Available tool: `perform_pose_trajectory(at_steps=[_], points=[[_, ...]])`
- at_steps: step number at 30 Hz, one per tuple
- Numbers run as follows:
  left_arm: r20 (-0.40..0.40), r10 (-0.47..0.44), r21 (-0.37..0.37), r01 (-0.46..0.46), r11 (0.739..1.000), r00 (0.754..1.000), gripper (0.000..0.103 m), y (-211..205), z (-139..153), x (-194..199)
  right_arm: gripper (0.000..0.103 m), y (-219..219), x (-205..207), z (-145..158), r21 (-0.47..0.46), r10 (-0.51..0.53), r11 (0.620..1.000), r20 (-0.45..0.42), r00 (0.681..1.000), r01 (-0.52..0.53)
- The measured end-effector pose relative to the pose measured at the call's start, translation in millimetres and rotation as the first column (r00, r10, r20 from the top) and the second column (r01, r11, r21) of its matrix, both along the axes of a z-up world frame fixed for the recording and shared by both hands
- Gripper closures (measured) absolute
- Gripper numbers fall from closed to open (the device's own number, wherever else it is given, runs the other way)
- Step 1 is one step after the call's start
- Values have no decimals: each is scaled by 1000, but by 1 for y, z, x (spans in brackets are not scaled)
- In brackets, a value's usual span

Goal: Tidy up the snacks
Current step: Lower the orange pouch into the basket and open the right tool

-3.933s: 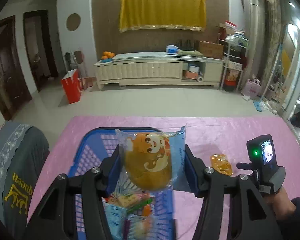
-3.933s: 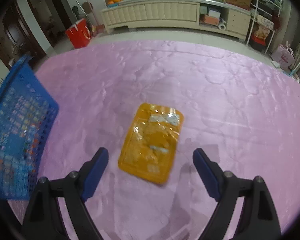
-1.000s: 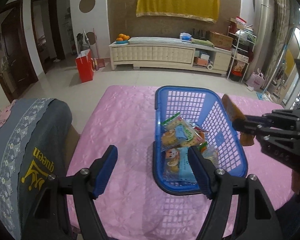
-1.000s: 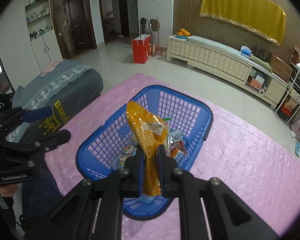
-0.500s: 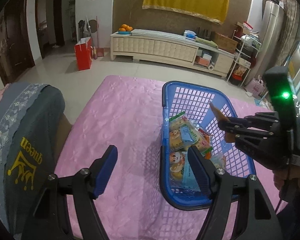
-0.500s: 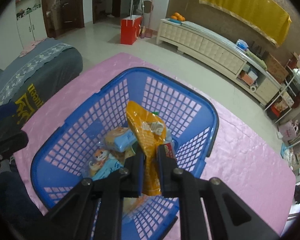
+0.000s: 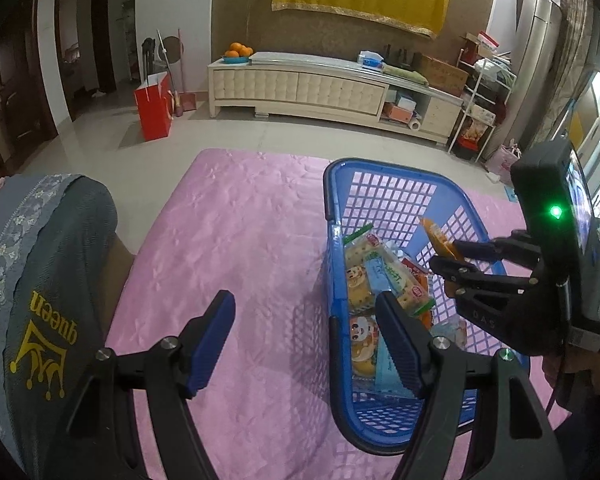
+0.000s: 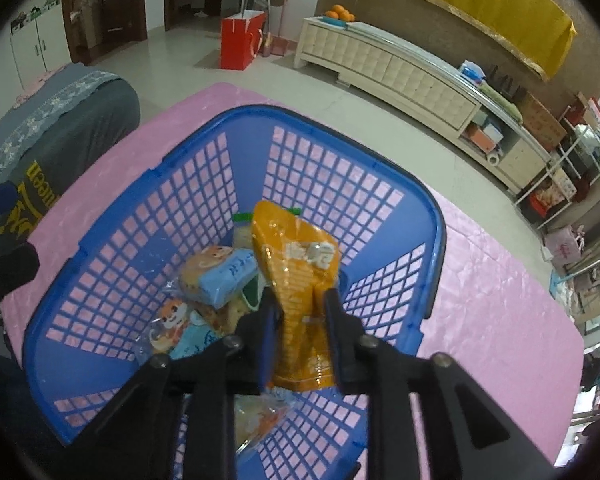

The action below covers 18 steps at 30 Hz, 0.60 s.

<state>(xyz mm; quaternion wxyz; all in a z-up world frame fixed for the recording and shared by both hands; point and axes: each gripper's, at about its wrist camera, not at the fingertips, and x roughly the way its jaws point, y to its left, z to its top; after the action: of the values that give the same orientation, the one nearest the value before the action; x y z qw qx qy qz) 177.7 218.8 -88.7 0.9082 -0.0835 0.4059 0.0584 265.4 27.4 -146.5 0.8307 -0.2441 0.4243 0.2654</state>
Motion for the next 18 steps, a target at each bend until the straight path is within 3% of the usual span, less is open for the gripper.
perform_pose_trajectory(at_steps=[1,3,4,7,11,15,18], points=[[-4,-1,7,1,1000,1000,32,1,-1,-1,58,0,0,-1,-5,-4,1000,4,1000,4],[-8,9,39,-8,999,1000,32,0,-1,-3,37,-1,-1,-3,-6,-10,1000,-4,1000,10],[-2,8,46,-8,999,1000,32,0,0,-4,35,-3,-2,-3,2,-12,1000,-13,1000,12],[11,15,29,-15,999,1000,32,1,2,-10,35,-7,-9,1,24,2,1000,-9,1000,-2],[43,11,63,-14,998,999,32,-9,10,-20,35,-21,-27,15,57,0,998,26,1000,-2],[115,6,2,-6,1000,993,32,-22,22,-40,35,-39,-42,37,133,-28,991,46,999,21],[142,11,8,-13,1000,990,32,-38,29,-53,35,-57,-60,54,198,-49,980,56,997,37]])
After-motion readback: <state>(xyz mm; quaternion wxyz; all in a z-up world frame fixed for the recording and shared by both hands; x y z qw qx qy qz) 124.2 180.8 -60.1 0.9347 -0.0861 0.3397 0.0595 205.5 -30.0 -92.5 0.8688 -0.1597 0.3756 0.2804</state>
